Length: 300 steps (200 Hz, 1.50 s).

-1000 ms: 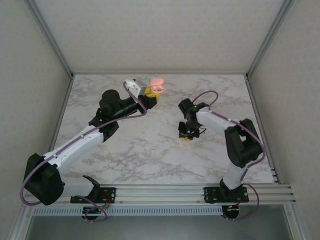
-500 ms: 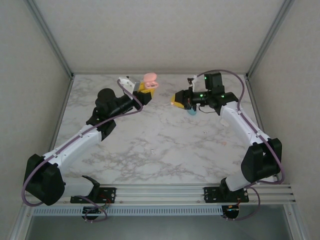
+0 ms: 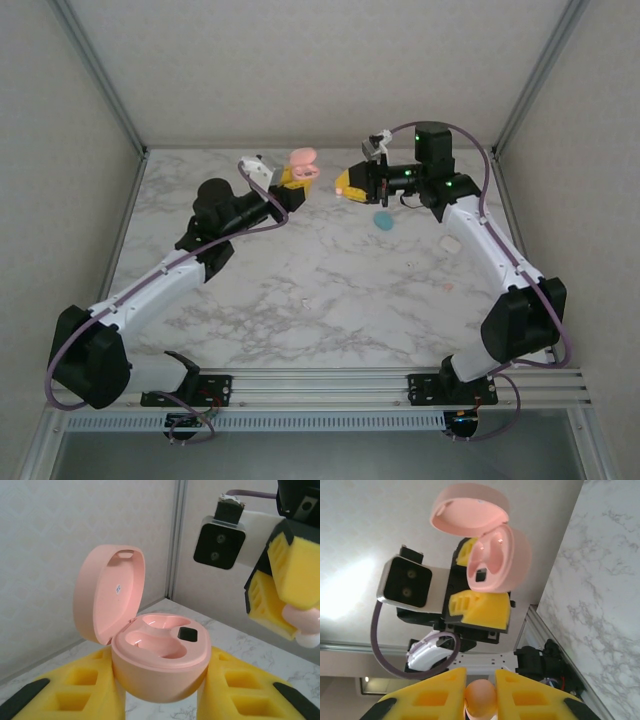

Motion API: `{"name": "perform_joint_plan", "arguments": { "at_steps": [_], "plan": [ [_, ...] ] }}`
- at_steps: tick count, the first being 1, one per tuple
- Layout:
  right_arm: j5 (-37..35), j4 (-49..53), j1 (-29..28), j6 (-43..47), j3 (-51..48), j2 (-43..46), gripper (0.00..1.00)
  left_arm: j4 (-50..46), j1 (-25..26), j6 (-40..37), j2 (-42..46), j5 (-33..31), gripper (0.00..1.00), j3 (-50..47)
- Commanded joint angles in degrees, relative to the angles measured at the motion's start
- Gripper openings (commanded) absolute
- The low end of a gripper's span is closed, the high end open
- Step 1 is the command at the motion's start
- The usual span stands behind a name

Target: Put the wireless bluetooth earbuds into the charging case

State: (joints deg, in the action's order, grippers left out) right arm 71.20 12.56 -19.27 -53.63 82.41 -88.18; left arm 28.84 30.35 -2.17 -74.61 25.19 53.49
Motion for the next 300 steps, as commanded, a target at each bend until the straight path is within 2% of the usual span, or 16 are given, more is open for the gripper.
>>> {"name": "perform_joint_plan", "arguments": {
  "at_steps": [1,54,66,100,133,150,181,256,300],
  "plan": [
    [0.7,-4.03,0.06,-6.5,1.57,-1.52,0.2,1.39,0.74,-2.47,-0.45,1.09,0.19,-0.41],
    [-3.94,-15.1,0.08,-20.15,-2.01,-2.34,0.2,0.22,1.66,-4.5,-1.31,1.62,0.19,0.12],
    [-4.22,-16.32,0.08,-20.94,-2.45,-2.43,0.2,0.16,1.83,-4.81,-1.37,1.62,0.19,0.1],
    [-4.14,-13.77,0.08,-15.92,-1.47,-2.44,0.2,0.34,2.08,-5.77,-1.24,2.27,0.19,0.03],
    [-6.73,-2.32,-0.15,-0.44,2.54,-1.47,0.2,0.32,2.25,-5.72,-1.13,4.6,0.19,0.69],
    [-7.69,-1.3,-0.37,3.91,3.59,-1.21,0.2,1.12,2.3,-4.78,-1.58,6.44,0.19,1.15],
    [-8.34,-3.4,-0.51,5.53,3.65,-0.85,0.2,1.21,2.36,-4.03,-1.99,8.94,0.19,2.48],
    [-7.69,-3.55,-2.22,7.49,3.76,-0.23,0.2,2.52,2.54,-2.23,-3.0,10.13,0.19,3.61],
    [-10.7,-0.8,-2.54,10.53,3.79,-0.24,0.2,3.5,2.61,-1.09,-3.26,11.02,0.19,3.82]
  ]
}}
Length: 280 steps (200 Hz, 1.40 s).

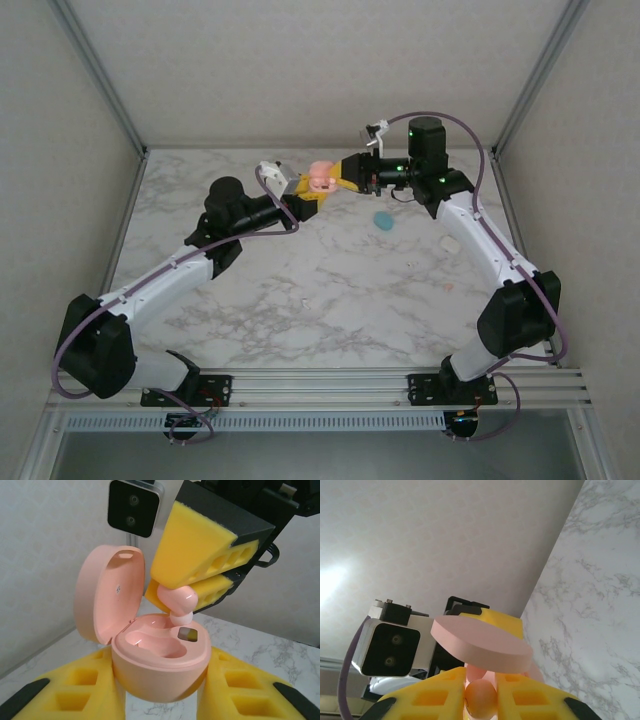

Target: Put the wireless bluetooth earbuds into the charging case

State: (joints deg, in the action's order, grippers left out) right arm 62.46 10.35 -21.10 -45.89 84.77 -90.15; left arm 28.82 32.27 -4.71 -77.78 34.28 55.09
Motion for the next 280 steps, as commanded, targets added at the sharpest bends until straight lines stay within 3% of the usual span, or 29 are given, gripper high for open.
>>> {"name": "perform_joint_plan", "arguments": {
  "at_steps": [1,129,280],
  "plan": [
    [-2.02,1.46,-0.66,2.85,1.44,1.73,0.2,3.57,0.69,1.45,-0.05,1.88,0.19,2.22],
    [-6.97,15.5,-2.23,13.31,6.62,-0.2,0.25,6.4,0.86,3.5,0.43,1.59,0.19,1.91],
    [-14.0,20.94,-2.22,14.78,10.35,0.58,0.41,5.99,0.86,3.42,0.61,0.43,0.18,1.6]
  ]
}}
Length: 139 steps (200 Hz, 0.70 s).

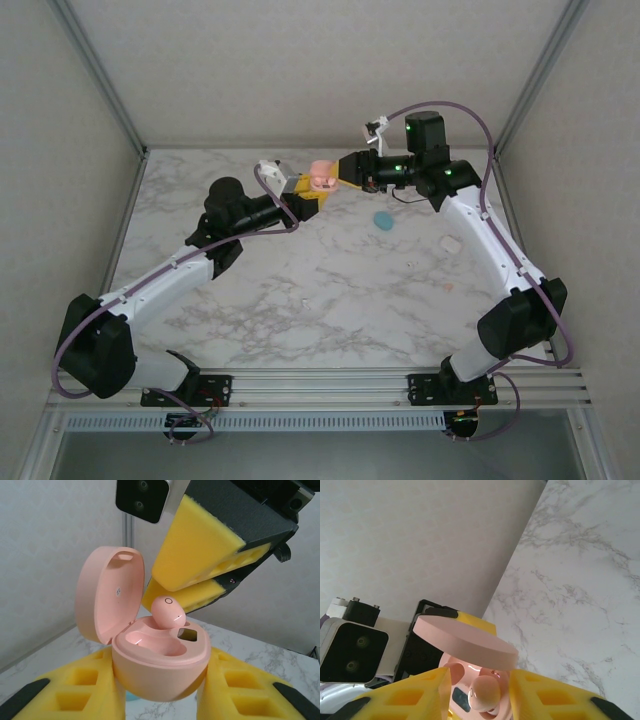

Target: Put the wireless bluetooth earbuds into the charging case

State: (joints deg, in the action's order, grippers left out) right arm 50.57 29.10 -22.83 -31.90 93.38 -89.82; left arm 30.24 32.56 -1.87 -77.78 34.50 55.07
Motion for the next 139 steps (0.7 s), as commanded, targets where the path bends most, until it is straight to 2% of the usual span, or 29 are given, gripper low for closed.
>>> {"name": "perform_joint_plan", "arguments": {
  "at_steps": [1,100,139],
  "plan": [
    [-2.11,2.19,-0.49,0.79,1.74,0.25,0.41,4.57,0.58,0.52,0.65,0.17,0.18,1.62],
    [-3.76,5.35,-0.46,1.41,3.13,2.43,0.47,2.05,0.58,-1.19,0.79,-0.82,0.18,1.8],
    [-3.81,4.13,-0.48,0.58,3.08,3.23,0.38,0.85,0.58,-1.82,0.65,-0.93,0.18,2.06]
  ]
}}
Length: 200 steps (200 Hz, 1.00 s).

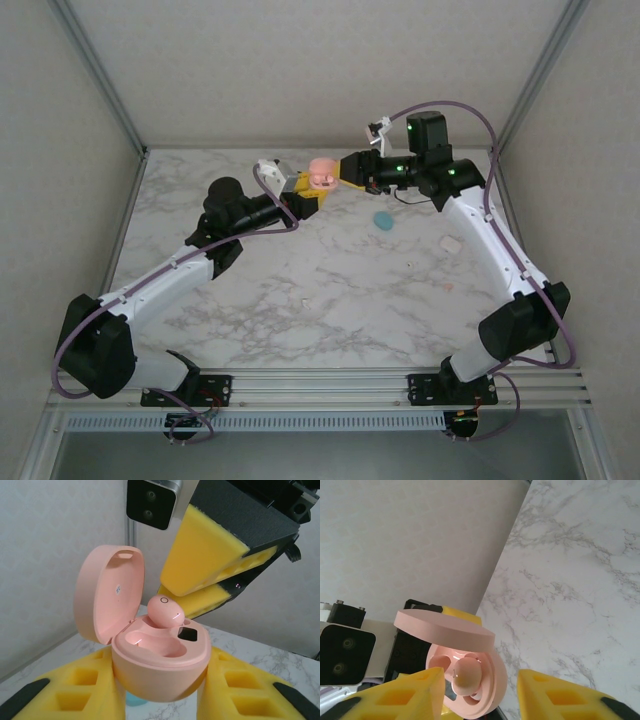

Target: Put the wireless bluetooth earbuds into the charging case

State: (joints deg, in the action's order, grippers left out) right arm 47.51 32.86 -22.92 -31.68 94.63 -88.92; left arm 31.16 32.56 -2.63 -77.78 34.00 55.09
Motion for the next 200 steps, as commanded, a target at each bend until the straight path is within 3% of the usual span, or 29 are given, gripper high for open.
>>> {"name": "perform_joint_plan", "arguments": {
  "at_steps": [1,34,126,169,200],
  "plan": [
    [-0.71,0.36,-0.39,0.33,1.81,2.34,0.38,-0.05,0.58,-1.1,0.63,-0.42,0.18,2.04],
    [-0.23,-0.06,-0.56,0.15,1.85,2.31,0.3,-0.58,0.66,-1.23,0.52,-0.42,0.18,2.26],
    [0.83,-2.02,-1.91,-0.58,2.09,0.51,0.24,-1.47,0.84,-1.47,0.43,0.1,0.18,2.66],
    [0.43,-0.73,-1.92,0.18,2.86,-0.02,0.24,-1.53,0.93,-1.48,0.34,-0.02,0.18,2.74],
    [-3.99,3.21,-1.87,3.09,3.85,1.21,0.28,-1.47,0.93,-1.94,0.87,-0.65,0.18,2.48]
  ]
}}
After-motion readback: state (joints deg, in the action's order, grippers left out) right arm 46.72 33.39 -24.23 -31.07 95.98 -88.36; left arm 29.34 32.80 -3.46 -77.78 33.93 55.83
